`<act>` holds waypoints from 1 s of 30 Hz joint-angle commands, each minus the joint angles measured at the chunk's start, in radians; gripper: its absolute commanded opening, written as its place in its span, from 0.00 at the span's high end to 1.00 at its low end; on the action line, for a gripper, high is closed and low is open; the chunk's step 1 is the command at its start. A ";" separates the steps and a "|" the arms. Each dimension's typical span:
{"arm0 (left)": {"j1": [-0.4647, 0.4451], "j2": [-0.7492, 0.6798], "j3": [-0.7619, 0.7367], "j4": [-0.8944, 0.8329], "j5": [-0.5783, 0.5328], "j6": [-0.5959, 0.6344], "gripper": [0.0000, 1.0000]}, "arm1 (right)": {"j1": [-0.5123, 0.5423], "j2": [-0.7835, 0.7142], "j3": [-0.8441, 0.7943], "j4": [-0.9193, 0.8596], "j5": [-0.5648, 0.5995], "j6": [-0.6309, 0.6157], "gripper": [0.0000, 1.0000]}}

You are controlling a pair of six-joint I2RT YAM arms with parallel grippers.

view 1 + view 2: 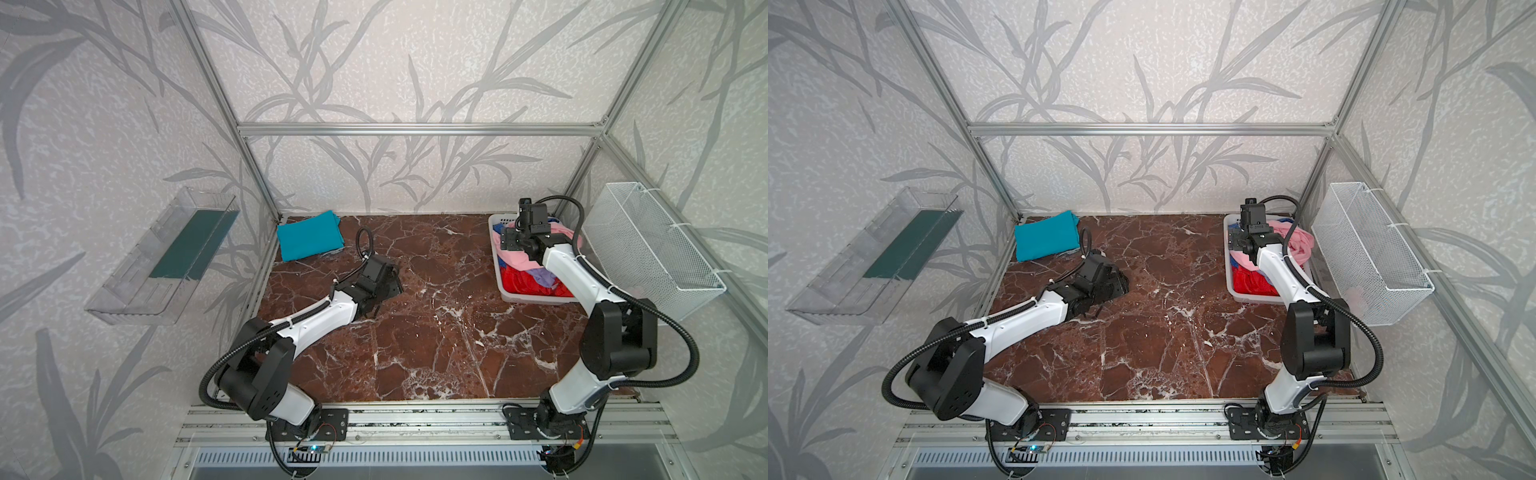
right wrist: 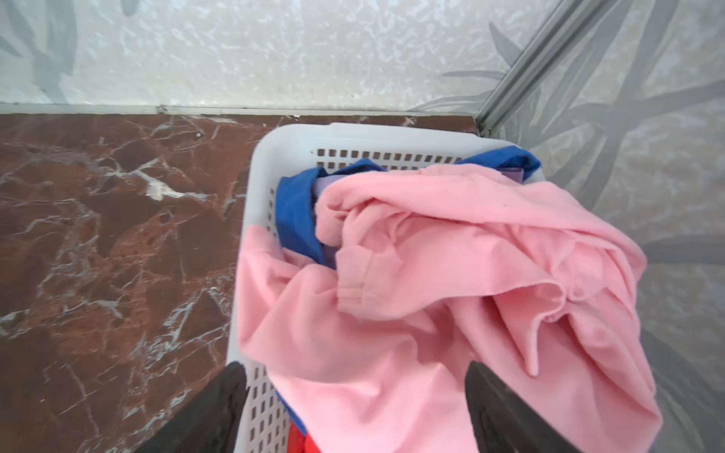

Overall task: Fold and stack the t-shirts
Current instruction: 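Lower the right gripper into the basket and grasp the pink shirt, then lift the pink shirt out with the right gripper while the left gripper grasps it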

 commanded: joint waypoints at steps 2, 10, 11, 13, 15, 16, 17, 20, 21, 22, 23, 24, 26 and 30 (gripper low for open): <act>0.010 0.007 0.017 0.000 0.003 0.012 0.36 | -0.013 0.085 0.035 -0.004 0.027 -0.028 0.11; 0.018 0.030 0.031 -0.006 0.017 0.002 0.38 | -0.028 0.182 0.062 0.016 -0.017 0.019 0.65; 0.019 0.030 0.033 -0.007 0.017 0.001 0.38 | -0.029 0.174 0.060 0.020 -0.016 0.023 0.77; 0.020 0.024 0.036 -0.009 0.018 0.000 0.38 | -0.027 0.137 0.058 0.023 -0.023 0.031 0.94; 0.020 0.014 0.036 -0.009 0.019 -0.001 0.38 | -0.018 0.088 0.065 0.017 -0.021 0.026 1.00; 0.020 0.008 0.035 -0.009 0.021 -0.001 0.38 | -0.011 0.058 0.071 0.007 -0.014 0.024 1.00; 0.020 0.001 0.032 -0.009 0.022 -0.002 0.38 | -0.001 0.029 0.078 -0.002 -0.008 0.021 1.00; 0.020 -0.030 0.018 -0.006 0.022 -0.008 0.38 | 0.055 -0.078 0.093 -0.028 0.037 -0.002 1.00; 0.020 -0.044 0.011 -0.006 0.020 -0.011 0.38 | 0.086 -0.116 0.094 -0.028 0.064 -0.020 1.00; 0.020 -0.060 0.005 -0.007 0.018 -0.011 0.38 | 0.121 -0.151 0.096 -0.029 0.087 -0.039 1.00; 0.020 -0.074 0.000 -0.009 0.014 -0.010 0.38 | 0.156 -0.182 0.100 -0.031 0.105 -0.056 1.00; 0.020 -0.094 -0.005 -0.015 0.006 -0.007 0.38 | 0.199 -0.215 0.107 -0.030 0.117 -0.075 1.00; 0.020 -0.132 -0.014 -0.031 -0.015 0.003 0.38 | 0.288 -0.269 0.119 -0.025 0.126 -0.107 1.00; 0.020 -0.214 -0.027 -0.070 -0.074 0.025 0.37 | 0.495 -0.321 0.159 -0.018 0.109 -0.162 1.00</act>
